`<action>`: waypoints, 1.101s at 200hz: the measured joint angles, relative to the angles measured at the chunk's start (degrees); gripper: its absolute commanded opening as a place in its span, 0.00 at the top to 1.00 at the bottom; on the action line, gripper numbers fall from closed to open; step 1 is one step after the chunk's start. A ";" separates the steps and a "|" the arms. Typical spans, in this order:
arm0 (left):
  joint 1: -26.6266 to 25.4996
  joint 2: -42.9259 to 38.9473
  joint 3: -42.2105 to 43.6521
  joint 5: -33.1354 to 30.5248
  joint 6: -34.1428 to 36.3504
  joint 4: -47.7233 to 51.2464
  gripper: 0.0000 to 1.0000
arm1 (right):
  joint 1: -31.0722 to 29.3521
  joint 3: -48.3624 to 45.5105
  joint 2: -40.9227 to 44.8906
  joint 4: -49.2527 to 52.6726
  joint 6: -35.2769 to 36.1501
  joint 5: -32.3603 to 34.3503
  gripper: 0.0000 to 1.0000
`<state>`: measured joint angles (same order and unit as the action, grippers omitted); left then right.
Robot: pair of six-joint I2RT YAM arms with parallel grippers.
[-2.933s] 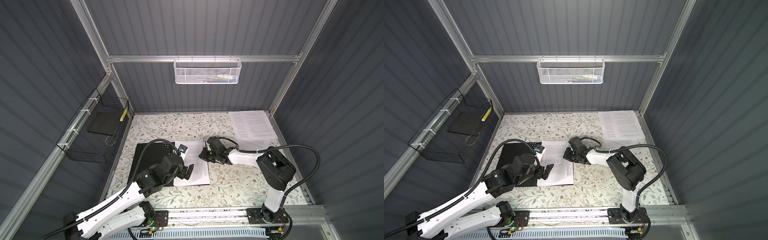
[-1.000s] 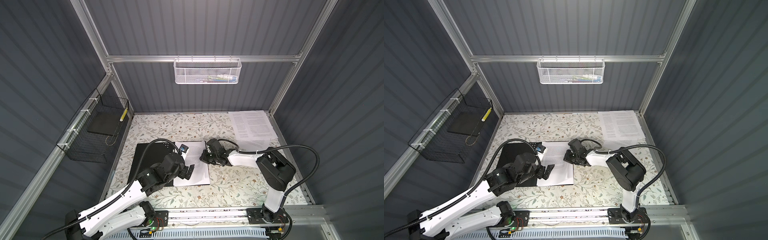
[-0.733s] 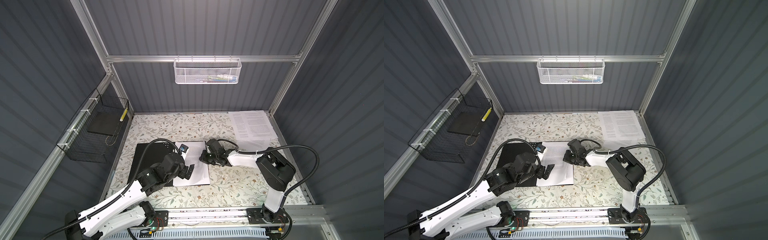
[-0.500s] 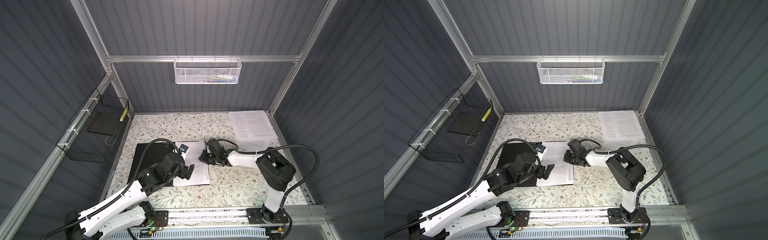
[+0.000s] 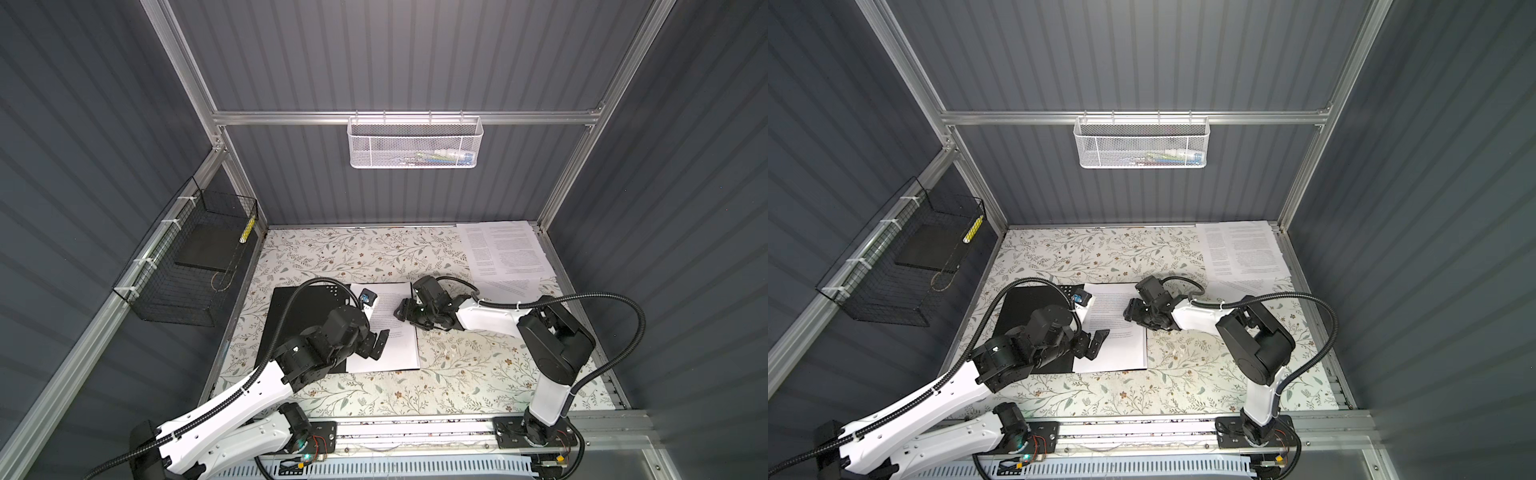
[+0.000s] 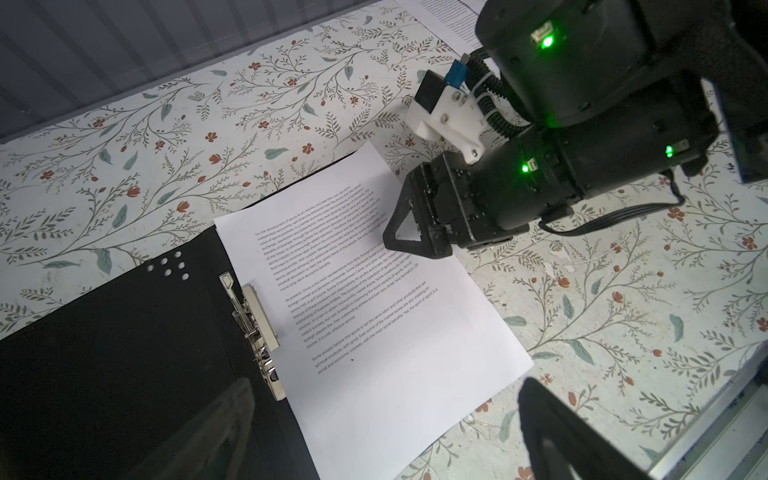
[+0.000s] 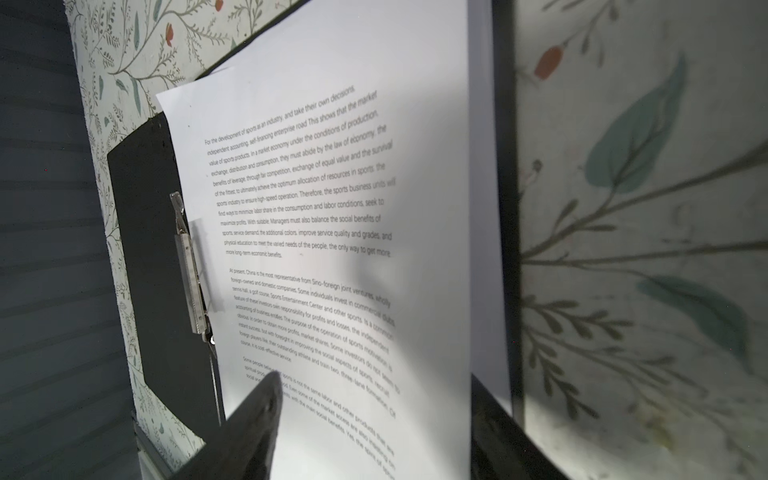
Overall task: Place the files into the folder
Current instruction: 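Release the sheet and move the right gripper to the loose white sheets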
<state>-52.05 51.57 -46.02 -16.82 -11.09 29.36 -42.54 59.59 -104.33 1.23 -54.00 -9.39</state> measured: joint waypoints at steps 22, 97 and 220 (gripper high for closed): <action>0.02 0.00 0.00 0.00 0.00 0.00 0.00 | 0.50 1.42 -0.07 1.92 0.44 -0.02 0.31; 0.02 0.11 0.00 0.44 0.00 0.00 0.00 | 1.55 5.92 -1.64 7.41 2.84 0.79 0.24; 0.04 0.09 0.00 1.49 0.00 -0.02 0.00 | 31.85 2.86 8.26 19.80 14.43 5.77 0.01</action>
<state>-52.01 51.66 -46.02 -15.33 -11.09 29.34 -10.70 62.46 -96.07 21.04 -39.57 -3.62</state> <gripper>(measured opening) 0.998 0.989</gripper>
